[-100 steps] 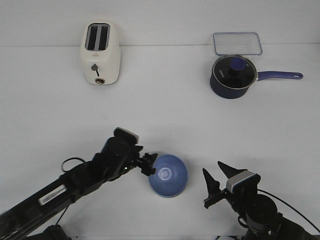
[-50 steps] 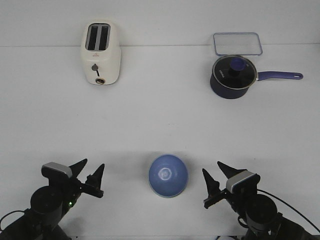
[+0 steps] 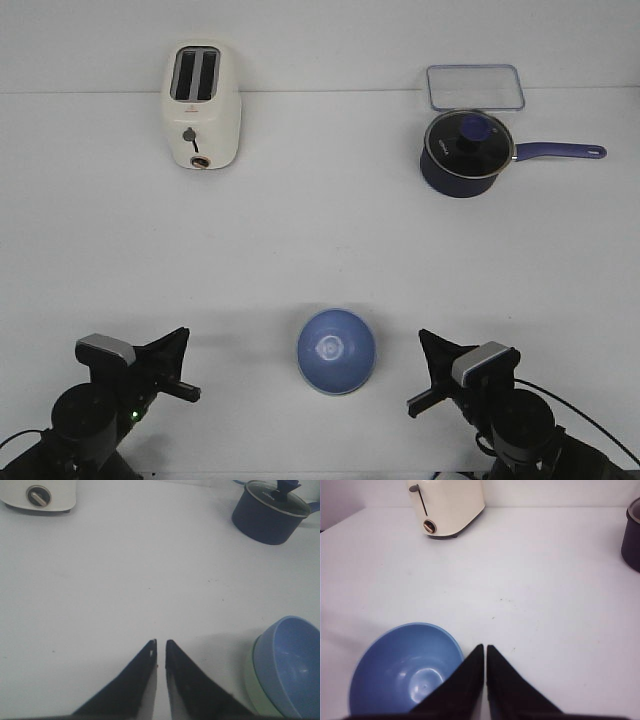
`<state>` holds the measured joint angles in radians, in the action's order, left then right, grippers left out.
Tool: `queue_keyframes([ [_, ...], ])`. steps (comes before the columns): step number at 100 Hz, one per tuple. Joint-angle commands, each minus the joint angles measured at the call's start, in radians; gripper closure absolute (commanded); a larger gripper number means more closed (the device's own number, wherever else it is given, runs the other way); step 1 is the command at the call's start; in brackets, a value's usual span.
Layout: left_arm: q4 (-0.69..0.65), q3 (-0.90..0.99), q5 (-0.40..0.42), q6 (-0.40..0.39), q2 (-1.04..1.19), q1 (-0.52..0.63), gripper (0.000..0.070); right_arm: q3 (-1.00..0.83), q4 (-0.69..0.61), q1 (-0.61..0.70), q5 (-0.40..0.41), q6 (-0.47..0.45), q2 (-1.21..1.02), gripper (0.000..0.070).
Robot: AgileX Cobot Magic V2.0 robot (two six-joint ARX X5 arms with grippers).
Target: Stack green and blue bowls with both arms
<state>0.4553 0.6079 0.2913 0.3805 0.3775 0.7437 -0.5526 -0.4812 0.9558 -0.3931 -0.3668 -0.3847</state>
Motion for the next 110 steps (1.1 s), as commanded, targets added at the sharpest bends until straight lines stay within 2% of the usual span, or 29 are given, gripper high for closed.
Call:
queue_keyframes([
  [1, -0.013, 0.015, 0.003, -0.002, 0.0, 0.006, 0.0684, -0.01, 0.014, 0.012, 0.0, -0.002, 0.0, 0.069],
  [38, -0.014, 0.014, 0.004, -0.003, -0.004, 0.005, 0.0684, -0.01, 0.014, 0.012, 0.0, -0.002, 0.0, 0.069],
  [43, -0.014, 0.011, 0.004, -0.062, -0.021, -0.018, 0.0684, -0.01, 0.014, 0.012, 0.0, -0.002, 0.0, 0.069],
  [50, -0.045, -0.022, -0.021, -0.18, -0.055, -0.09, 0.0684, -0.01, 0.014, 0.012, 0.0, -0.002, 0.0, 0.069],
  [56, -0.128, -0.093, -0.069, -0.268, -0.103, -0.186, 0.0684, -0.01, 0.015, 0.012, 0.0, -0.002, 0.0, 0.069],
  [65, -0.282, -0.236, -0.137, -0.348, -0.183, -0.36, 0.0685, -0.01, 0.016, 0.012, 0.0, -0.002, 0.0, 0.069],
  [76, -0.415, -0.392, -0.179, -0.36, -0.26, -0.555, 0.0685, -0.01, 0.016, 0.012, 0.0, -0.002, 0.0, 0.069],
  [85, -0.475, -0.479, -0.216, -0.353, -0.308, -0.66, 0.0685, -0.01, 0.016, 0.012, 0.0, -0.002, 0.0, 0.069],
  [110, -0.514, -0.594, -0.221, -0.353, -0.375, -0.745, 0.0685, -0.01, 0.016, 0.012, 0.0, -0.002, 0.0, 0.069],
])
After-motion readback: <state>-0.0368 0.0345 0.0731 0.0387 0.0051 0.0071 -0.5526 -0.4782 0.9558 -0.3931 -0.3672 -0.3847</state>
